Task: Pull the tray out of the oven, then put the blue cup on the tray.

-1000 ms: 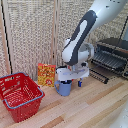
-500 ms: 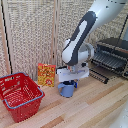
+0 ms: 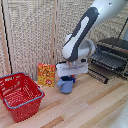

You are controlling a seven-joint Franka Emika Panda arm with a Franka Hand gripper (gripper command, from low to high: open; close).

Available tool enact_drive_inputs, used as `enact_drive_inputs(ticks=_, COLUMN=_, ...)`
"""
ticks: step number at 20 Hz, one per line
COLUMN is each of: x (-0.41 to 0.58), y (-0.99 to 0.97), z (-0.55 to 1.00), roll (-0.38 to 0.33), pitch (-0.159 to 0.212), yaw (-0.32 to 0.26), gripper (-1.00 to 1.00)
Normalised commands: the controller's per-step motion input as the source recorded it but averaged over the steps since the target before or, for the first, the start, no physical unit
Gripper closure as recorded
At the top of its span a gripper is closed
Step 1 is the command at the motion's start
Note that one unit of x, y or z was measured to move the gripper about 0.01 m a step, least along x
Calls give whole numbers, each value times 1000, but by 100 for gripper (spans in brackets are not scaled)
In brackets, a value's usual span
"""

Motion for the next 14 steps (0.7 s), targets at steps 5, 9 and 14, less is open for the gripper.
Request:
enact_drive_inputs(ticks=5, x=466, y=-358, z=929, roll=8, pitch=80, yaw=-11, gripper=100)
enact_drive_inputs(ticks=9, x=496, y=-396, z=916, roll=0, pitch=97, yaw=-11, gripper=100)
enact_drive_inputs(ticks=14, x=687, y=-543, z=844, roll=4, pitch=60, yaw=-39, gripper=100)
